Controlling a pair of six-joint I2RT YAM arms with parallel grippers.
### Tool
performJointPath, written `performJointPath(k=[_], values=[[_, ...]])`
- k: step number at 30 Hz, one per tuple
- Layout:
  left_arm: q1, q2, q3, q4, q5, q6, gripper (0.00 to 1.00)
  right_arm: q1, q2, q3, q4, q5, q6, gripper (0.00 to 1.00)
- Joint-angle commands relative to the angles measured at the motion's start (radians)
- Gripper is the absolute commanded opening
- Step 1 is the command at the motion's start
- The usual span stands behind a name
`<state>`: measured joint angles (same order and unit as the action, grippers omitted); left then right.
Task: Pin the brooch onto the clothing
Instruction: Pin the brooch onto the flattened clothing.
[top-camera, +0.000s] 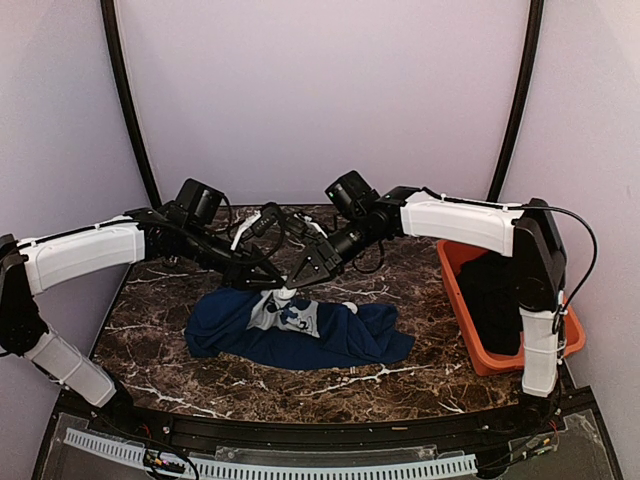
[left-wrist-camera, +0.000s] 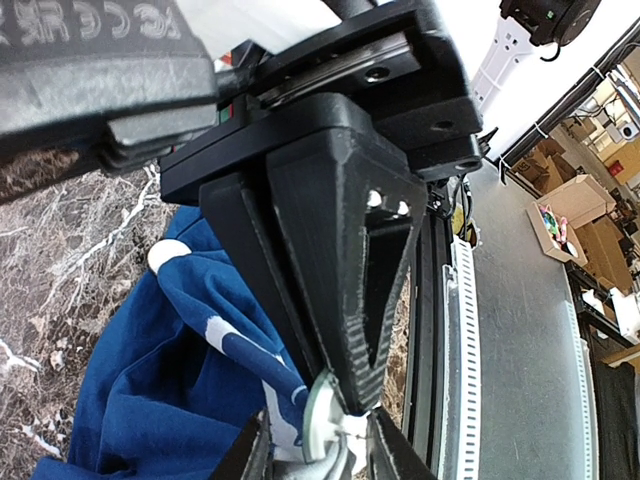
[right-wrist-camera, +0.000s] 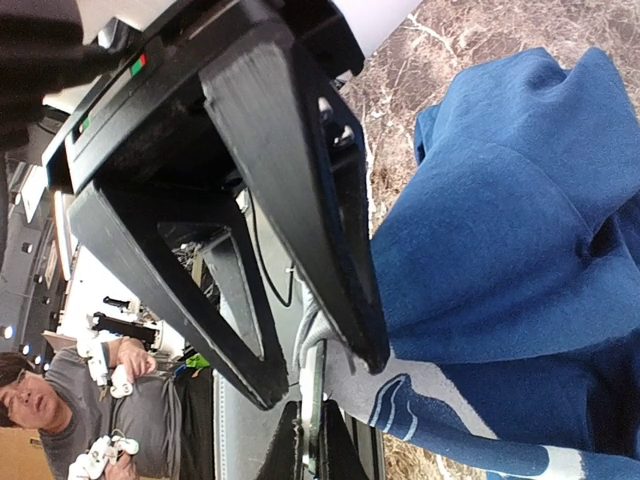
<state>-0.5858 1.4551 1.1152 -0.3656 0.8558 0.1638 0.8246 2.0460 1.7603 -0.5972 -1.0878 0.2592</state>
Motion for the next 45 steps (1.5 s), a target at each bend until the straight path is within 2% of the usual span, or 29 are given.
performJointPath(k=[1,16,28,45], values=[[0.016,-0.051,-0.027,0.025,0.034,-0.004,0.32,-0.017,-0.03,-0.017,0.042,-0.06,-0.014,0.0],[0.017,-0.007,-0.015,0.022,0.092,-0.017,0.35,-0.03,-0.025,-0.014,0.031,-0.066,-0.031,0.0],[-0.005,0.015,-0.004,-0.013,0.027,-0.005,0.34,-0.024,-0.024,-0.004,0.03,-0.066,-0.023,0.0],[-0.01,0.003,-0.004,-0.015,0.013,0.008,0.32,-0.021,-0.021,-0.011,0.02,-0.047,-0.034,0.0]])
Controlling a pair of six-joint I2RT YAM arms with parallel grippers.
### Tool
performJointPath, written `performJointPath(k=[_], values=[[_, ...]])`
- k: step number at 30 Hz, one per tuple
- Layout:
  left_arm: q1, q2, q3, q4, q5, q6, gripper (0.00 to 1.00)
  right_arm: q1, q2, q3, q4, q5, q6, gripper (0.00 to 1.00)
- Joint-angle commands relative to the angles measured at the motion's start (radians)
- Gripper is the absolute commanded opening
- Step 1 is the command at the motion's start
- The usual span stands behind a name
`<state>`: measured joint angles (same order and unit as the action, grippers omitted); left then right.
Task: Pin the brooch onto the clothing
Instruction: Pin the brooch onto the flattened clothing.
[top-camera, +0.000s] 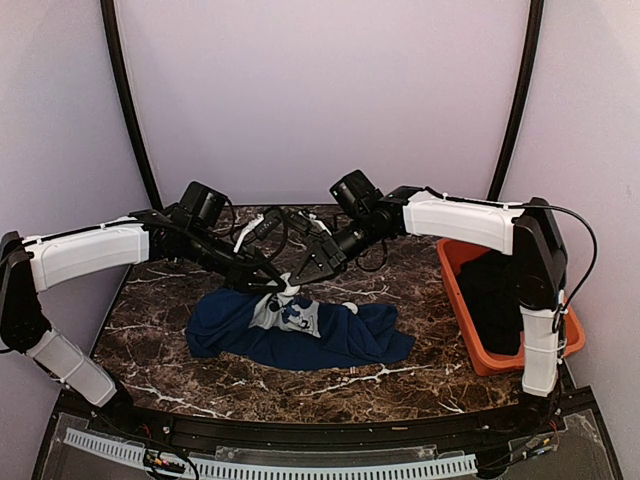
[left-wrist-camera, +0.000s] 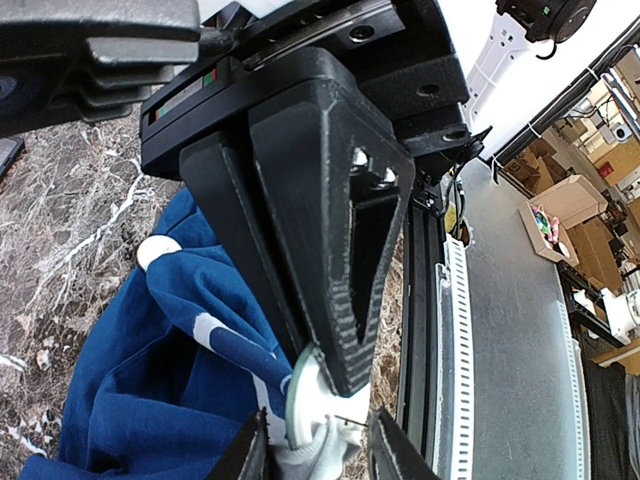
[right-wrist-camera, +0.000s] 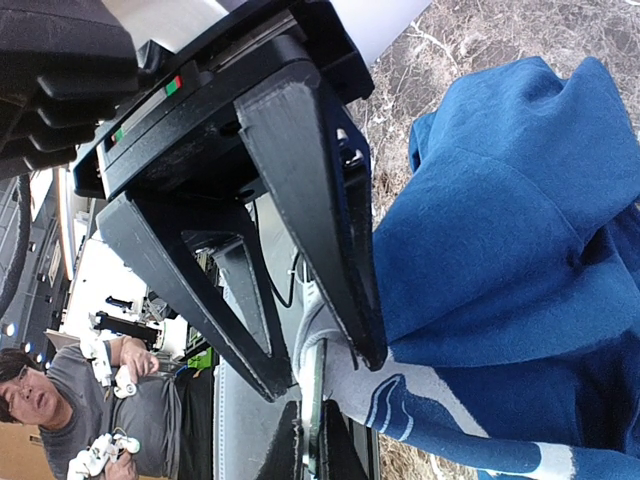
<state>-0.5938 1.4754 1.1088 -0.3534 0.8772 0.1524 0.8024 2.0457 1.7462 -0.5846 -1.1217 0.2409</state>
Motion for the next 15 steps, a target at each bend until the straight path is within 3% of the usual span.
performJointPath(k=[1,15], values=[[-0.001,-0.025,0.0,-0.021,-0.002,0.018,0.32,0.001,-0.021,0.003,0.006,-0.014,-0.017,0.0],[0.015,-0.033,-0.02,0.034,0.09,-0.012,0.35,-0.002,-0.019,-0.004,0.004,-0.007,-0.021,0.0]])
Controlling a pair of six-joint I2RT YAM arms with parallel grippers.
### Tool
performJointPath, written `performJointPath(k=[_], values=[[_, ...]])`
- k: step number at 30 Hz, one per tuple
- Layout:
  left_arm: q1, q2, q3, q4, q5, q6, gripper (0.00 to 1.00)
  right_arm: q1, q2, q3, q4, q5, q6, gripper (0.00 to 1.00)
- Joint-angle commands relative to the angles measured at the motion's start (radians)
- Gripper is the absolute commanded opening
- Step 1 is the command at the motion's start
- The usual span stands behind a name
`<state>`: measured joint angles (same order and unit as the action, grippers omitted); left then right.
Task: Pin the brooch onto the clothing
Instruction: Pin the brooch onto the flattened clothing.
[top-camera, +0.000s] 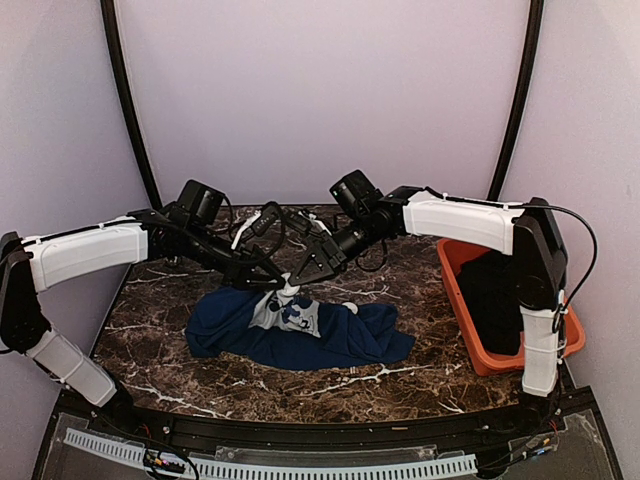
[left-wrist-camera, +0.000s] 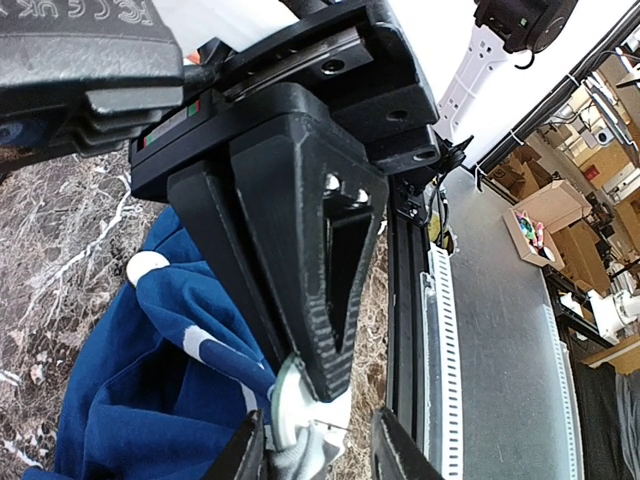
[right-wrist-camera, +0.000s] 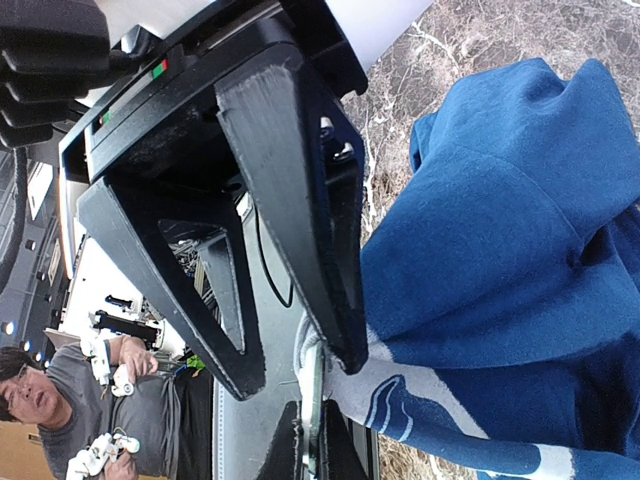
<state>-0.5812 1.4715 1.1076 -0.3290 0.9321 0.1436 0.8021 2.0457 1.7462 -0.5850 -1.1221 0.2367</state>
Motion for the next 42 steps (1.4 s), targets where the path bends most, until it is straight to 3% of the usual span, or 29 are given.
performJointPath(k=[1,17,42], values=[[0.003,-0.029,-0.019,0.007,0.032,-0.004,0.35,-0.001,-0.019,-0.004,0.005,-0.005,-0.017,0.0],[0.003,-0.01,-0.002,-0.033,-0.025,0.011,0.23,-0.003,-0.024,-0.004,0.008,-0.009,-0.017,0.0],[-0.023,0.018,0.011,-0.064,-0.04,0.034,0.23,0.001,-0.003,0.042,-0.003,-0.004,0.006,0.0]])
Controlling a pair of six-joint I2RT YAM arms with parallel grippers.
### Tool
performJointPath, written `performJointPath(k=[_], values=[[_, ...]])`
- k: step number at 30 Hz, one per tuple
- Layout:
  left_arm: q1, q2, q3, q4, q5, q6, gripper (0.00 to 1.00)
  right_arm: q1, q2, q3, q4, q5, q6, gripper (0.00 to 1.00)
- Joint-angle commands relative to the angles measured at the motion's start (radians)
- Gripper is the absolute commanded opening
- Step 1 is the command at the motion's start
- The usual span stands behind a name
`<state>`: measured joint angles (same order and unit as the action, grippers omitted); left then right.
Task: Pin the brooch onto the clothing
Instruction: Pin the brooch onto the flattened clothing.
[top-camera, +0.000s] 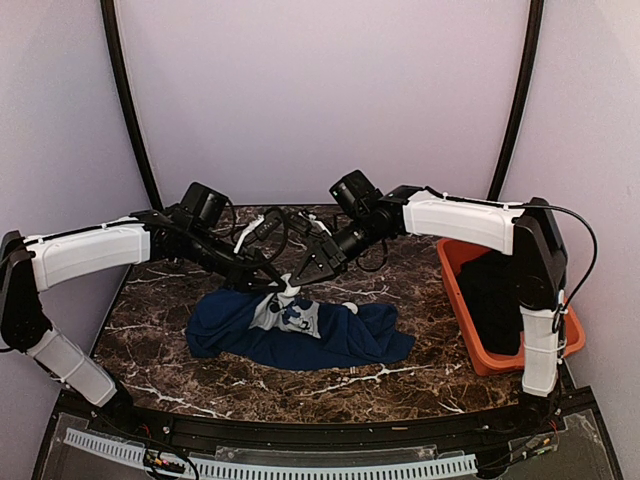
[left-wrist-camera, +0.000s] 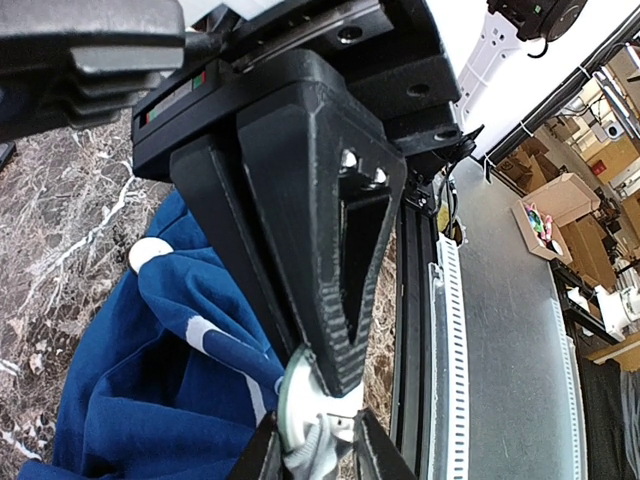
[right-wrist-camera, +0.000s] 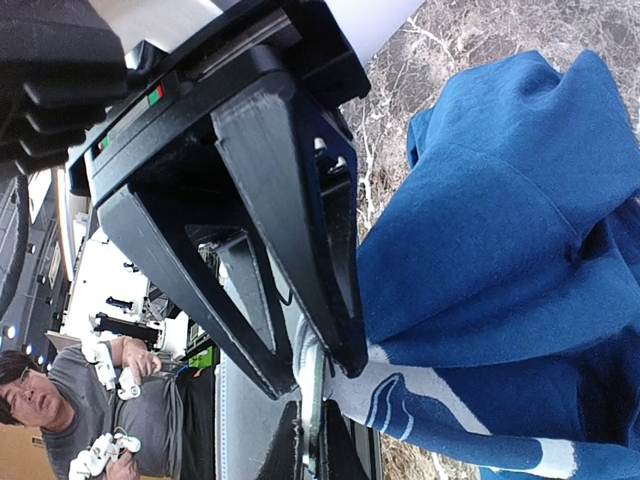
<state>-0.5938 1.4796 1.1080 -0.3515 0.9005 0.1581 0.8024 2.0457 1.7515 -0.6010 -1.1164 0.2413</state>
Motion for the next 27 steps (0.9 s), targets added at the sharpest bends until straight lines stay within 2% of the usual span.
performJointPath(k=[1,15,27], values=[[-0.011,0.012,0.012,-0.044,-0.011,0.02,0.23,0.002,-0.003,0.037,0.013,-0.01,0.003,0.0],[-0.011,0.022,0.014,-0.044,-0.078,0.004,0.19,0.006,-0.015,0.034,0.004,0.003,0.001,0.0],[-0.011,-0.029,-0.033,0.081,0.04,-0.034,0.24,0.005,0.001,0.048,0.004,-0.027,-0.01,0.0]])
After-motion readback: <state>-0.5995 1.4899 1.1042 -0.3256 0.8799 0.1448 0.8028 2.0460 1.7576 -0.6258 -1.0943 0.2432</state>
